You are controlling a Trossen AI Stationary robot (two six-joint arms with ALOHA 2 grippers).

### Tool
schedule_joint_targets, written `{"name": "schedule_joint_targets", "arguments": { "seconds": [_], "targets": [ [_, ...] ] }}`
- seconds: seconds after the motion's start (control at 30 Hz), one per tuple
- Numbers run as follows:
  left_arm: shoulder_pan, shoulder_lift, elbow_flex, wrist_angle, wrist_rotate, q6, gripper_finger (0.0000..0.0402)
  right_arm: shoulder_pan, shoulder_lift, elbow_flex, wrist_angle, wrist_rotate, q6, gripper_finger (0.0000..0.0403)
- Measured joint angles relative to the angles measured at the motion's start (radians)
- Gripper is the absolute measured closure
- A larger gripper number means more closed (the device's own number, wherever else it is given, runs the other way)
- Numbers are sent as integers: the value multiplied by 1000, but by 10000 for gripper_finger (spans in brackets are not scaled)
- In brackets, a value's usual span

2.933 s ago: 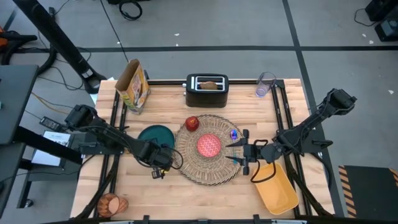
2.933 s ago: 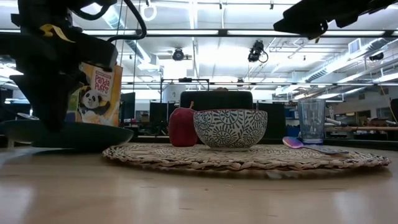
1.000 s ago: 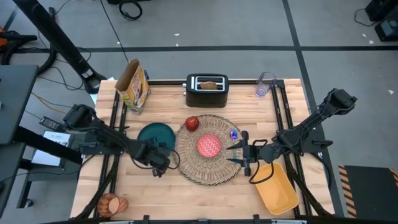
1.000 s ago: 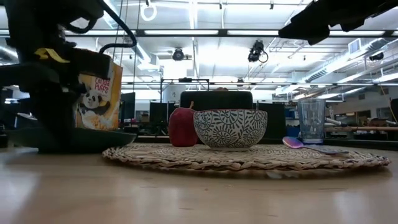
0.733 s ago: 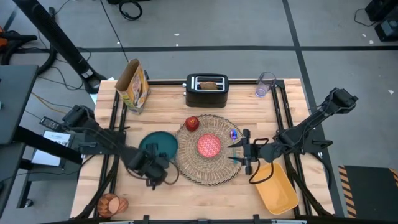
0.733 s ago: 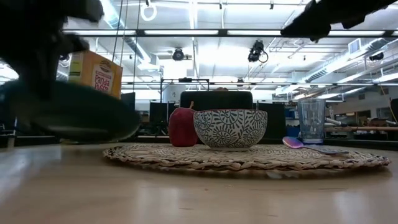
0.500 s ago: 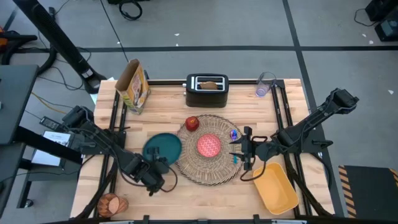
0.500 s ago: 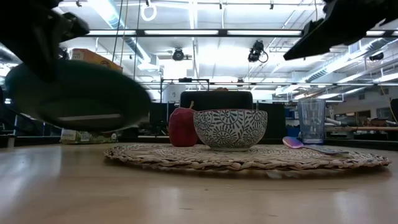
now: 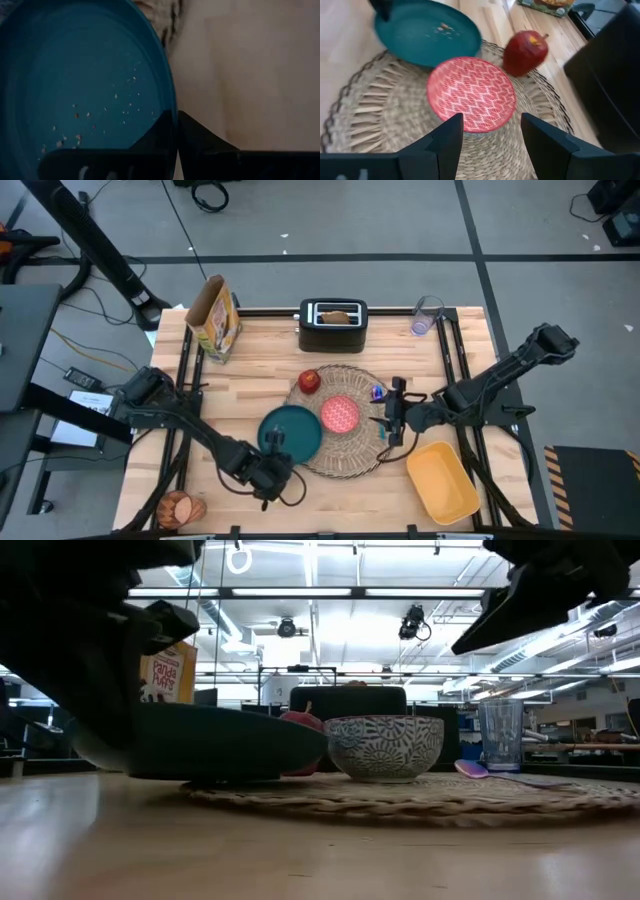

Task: Arrange a breakfast setting
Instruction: Put the blue plate on the brown table mat

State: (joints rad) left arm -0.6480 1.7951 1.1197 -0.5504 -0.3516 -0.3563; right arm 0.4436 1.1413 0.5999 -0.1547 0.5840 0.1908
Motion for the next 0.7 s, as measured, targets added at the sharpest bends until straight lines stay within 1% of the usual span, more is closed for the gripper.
{"name": "schedule_joint_targets", "arguments": {
  "seconds": [0.13, 0.23, 0.37, 0.47, 0.7],
  "targets": [
    [-26, -2, 21, -25, 28, -15, 378, -30, -7, 0, -41, -1, 22, 194],
    [-42, -2, 65, -51, 31, -17, 379, -51, -7, 0, -45, -1, 19, 194],
    [-49, -3, 119, -40, 18, 34, 379, -78, -7, 0, -48, -2, 18, 194],
    [-46, 8, 124, -20, 8, 74, 378, -95, -7, 0, -64, -5, 20, 194],
    [-25, 68, 123, -25, -8, 106, 378, -105, -4, 0, -95, -18, 52, 194]
  ]
}}
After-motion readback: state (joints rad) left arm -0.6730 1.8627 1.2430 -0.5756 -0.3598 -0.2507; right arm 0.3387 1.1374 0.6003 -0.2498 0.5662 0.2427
